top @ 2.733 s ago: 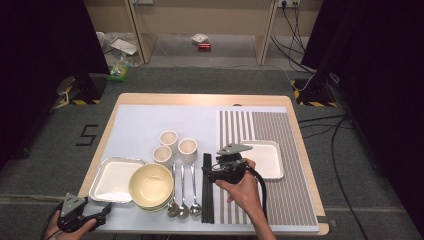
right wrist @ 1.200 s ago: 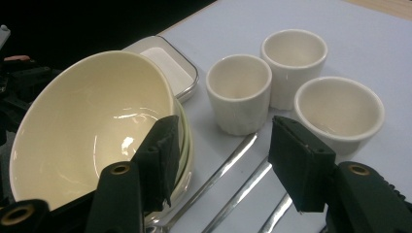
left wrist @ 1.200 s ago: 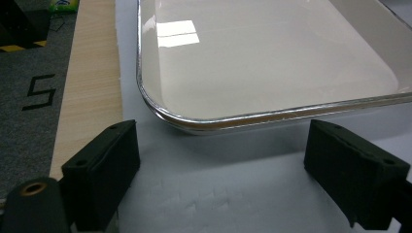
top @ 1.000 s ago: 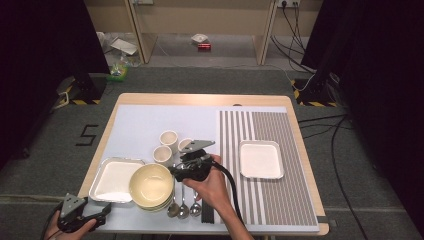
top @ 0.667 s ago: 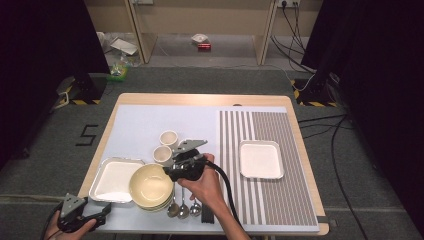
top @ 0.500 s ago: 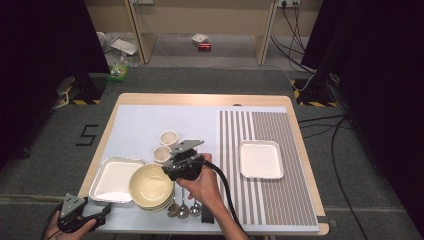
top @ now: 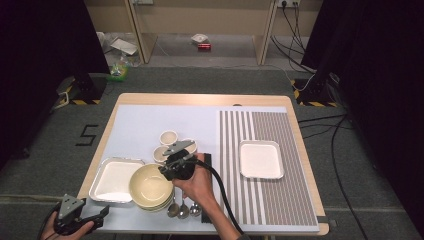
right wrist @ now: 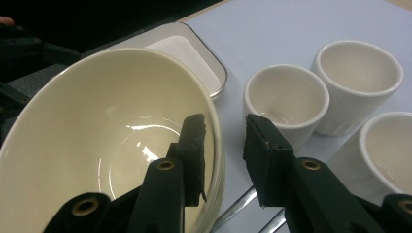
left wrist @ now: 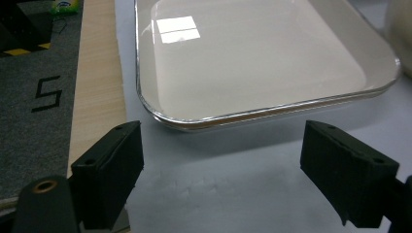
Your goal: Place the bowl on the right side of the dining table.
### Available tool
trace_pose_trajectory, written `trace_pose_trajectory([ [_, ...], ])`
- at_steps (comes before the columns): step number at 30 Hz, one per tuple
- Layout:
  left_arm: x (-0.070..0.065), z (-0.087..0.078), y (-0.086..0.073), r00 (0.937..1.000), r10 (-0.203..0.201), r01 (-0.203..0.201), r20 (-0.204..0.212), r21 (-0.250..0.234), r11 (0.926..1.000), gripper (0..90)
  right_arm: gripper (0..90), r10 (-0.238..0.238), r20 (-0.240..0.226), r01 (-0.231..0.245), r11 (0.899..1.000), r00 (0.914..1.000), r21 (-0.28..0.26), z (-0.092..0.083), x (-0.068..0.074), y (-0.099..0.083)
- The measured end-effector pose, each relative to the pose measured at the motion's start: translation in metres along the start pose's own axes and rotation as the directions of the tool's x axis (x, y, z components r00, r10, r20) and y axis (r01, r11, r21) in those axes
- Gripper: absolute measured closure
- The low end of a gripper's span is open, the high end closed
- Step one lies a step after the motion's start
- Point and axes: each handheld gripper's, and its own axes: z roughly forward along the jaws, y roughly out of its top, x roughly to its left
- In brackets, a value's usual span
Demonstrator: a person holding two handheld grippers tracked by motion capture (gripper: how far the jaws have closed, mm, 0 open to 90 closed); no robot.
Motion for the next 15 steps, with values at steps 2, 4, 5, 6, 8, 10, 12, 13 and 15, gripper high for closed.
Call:
trace_pose_trajectory([
  [2,-0.005,-0.008,0.005,0.9999,0.011,-0.010,0.008,-0.013,0.9999,15.1,71.1,-0.001,-0.001,0.001,1.000,1.0000,0.002,0.001,0.000,0.000],
  [4,-0.012,-0.015,0.010,0.9995,0.018,-0.017,0.025,-0.035,0.9992,15.1,72.5,-0.007,0.002,0.007,1.000,1.0000,0.017,0.004,0.000,0.000],
  [5,-0.015,-0.018,0.013,0.9990,0.028,-0.026,0.034,-0.048,0.9985,15.1,72.5,-0.007,0.002,0.007,1.000,1.0000,0.017,0.004,0.000,0.000],
  [6,-0.018,-0.021,0.015,0.9985,0.029,-0.026,0.046,-0.064,0.9976,15.0,74.9,-0.016,-0.001,0.016,1.000,0.9999,0.016,0.005,0.001,0.000],
  [8,-0.025,-0.027,0.020,0.9966,0.038,-0.032,0.074,-0.081,0.9962,14.9,76.7,-0.022,-0.002,0.022,1.000,0.9997,0.019,0.007,0.002,0.001],
  [10,-0.030,-0.032,0.024,0.9939,0.045,-0.035,0.101,-0.102,0.9942,15.0,77.8,-0.024,-0.004,0.024,0.999,0.9997,0.022,0.009,0.003,0.001],
  [12,-0.035,-0.035,0.027,0.9929,0.045,-0.031,0.110,-0.127,0.9915,14.9,81.8,-0.034,-0.003,0.034,0.999,0.9994,0.032,0.012,0.005,0.001],
  [13,-0.038,-0.037,0.029,0.9919,0.052,-0.038,0.116,-0.126,0.9913,14.9,81.9,-0.036,-0.007,0.037,0.999,0.9993,0.030,0.013,0.005,0.002],
  [15,-0.045,-0.040,0.031,0.9887,0.063,-0.044,0.136,-0.138,0.9894,14.9,82.4,-0.058,0.004,0.058,0.998,0.9983,0.036,0.013,0.007,0.002],
])
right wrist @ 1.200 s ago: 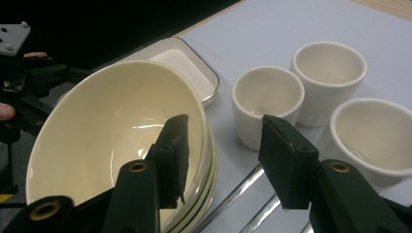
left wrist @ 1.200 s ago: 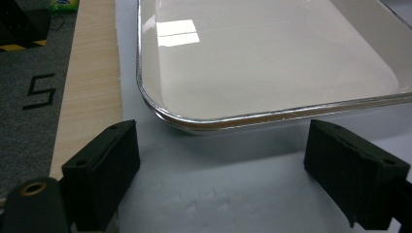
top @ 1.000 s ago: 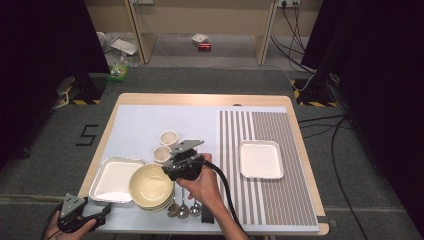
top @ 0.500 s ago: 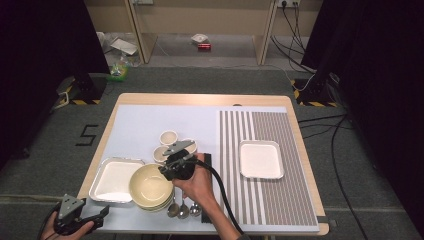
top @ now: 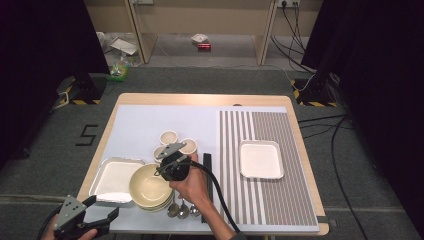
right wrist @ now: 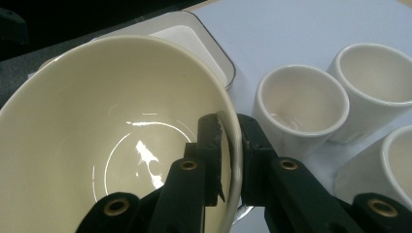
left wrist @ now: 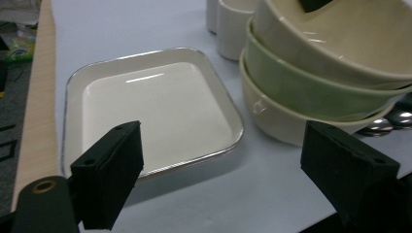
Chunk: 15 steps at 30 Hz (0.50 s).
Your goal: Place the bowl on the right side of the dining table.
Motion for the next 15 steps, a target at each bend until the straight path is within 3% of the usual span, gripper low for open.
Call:
trace_pose_trajectory([
  [6,-0.018,0.000,0.009,0.9987,0.029,-0.028,0.041,-0.024,0.9993,14.9,83.7,-0.031,0.025,0.031,0.999,0.9992,-0.017,-0.004,0.003,0.000],
  [15,-0.030,0.005,0.017,0.9980,0.038,-0.036,0.051,-0.045,0.9984,14.9,83.6,-0.099,0.100,0.104,0.994,0.9901,-0.045,-0.012,0.013,0.004],
])
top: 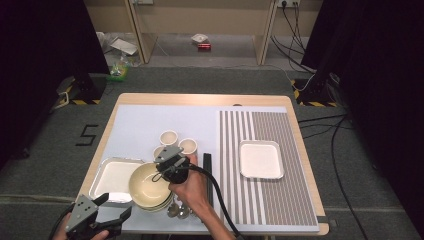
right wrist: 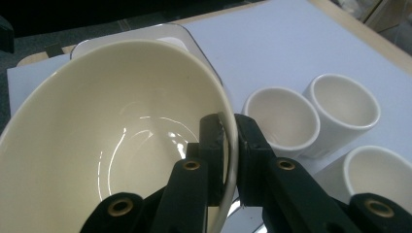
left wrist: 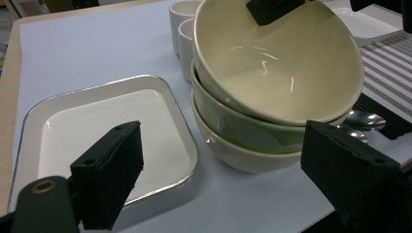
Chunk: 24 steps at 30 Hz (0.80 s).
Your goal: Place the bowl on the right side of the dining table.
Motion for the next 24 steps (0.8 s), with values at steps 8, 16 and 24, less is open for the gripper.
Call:
trace_pose_trajectory([
  [8,-0.005,0.009,0.005,0.9999,-0.014,0.014,-0.009,-0.006,0.9999,14.9,83.3,-0.019,0.010,0.018,1.000,0.9998,0.006,-0.002,0.001,0.003],
  [16,-0.004,0.018,0.003,0.9988,-0.048,0.048,-0.009,0.008,0.9988,14.8,83.3,-0.011,-0.004,0.011,1.000,0.9999,0.010,0.001,-0.001,0.001],
  [24,-0.004,0.020,0.006,0.9979,-0.064,0.064,-0.010,0.031,0.9975,12.0,83.1,-0.011,-0.001,0.011,1.000,0.9999,0.010,0.001,-0.001,0.001],
])
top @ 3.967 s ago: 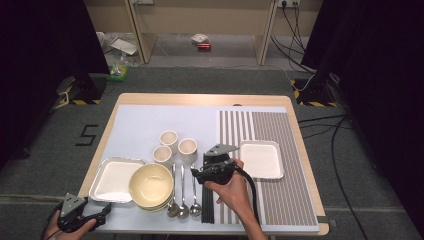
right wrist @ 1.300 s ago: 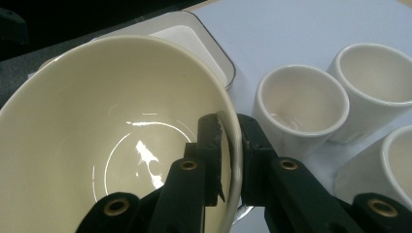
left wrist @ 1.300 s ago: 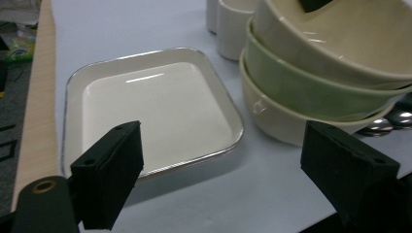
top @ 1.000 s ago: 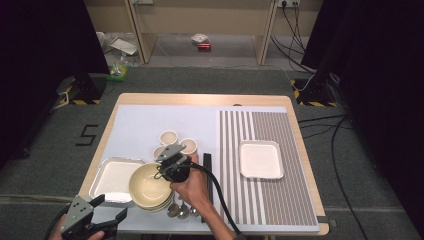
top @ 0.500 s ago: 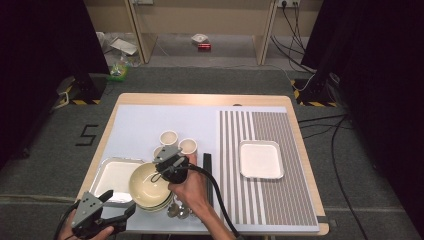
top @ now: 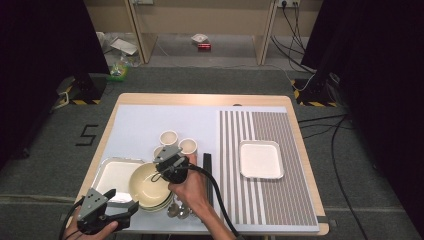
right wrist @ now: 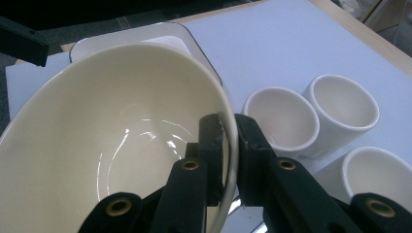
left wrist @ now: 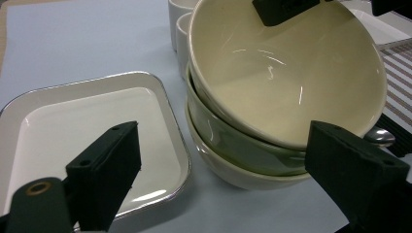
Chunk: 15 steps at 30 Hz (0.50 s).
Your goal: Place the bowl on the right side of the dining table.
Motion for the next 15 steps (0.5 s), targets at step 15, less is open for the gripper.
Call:
trace_pose_trajectory([
  [15,0.001,0.001,0.000,0.9999,-0.005,0.006,-0.012,0.016,0.9999,8.5,81.8,0.025,-0.036,-0.022,0.997,0.9990,0.071,0.013,-0.004,0.004],
])
